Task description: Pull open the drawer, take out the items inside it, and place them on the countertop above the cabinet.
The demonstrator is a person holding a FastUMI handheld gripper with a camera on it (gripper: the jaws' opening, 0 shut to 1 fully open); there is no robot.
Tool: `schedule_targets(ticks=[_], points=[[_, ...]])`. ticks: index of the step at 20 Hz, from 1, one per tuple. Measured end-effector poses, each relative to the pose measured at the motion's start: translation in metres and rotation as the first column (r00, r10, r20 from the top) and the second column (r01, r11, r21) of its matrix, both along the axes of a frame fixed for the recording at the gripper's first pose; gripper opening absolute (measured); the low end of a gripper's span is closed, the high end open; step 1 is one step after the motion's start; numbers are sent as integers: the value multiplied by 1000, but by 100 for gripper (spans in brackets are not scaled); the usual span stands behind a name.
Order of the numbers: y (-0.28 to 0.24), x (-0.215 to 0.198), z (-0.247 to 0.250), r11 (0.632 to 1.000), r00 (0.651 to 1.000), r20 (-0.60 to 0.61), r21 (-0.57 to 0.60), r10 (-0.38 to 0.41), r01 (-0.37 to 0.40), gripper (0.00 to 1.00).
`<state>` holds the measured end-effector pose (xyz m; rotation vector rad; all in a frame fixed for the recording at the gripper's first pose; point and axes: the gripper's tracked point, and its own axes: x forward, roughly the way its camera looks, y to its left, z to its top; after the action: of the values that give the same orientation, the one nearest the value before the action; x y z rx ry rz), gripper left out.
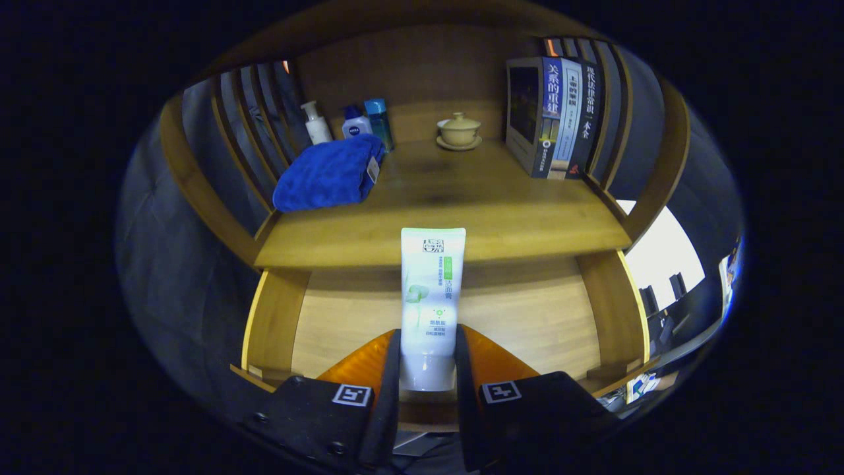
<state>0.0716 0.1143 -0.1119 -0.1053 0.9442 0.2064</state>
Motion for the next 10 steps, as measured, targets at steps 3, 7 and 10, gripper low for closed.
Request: schedule_targets(ticks=[3, 7, 10], points=[[5, 24, 8, 1000, 1000, 18, -28, -1, 2, 47], [16, 58, 16, 1000, 999, 32, -26, -16, 17, 47], [23, 84, 16, 999, 999, 44, -38, -23, 25, 47]])
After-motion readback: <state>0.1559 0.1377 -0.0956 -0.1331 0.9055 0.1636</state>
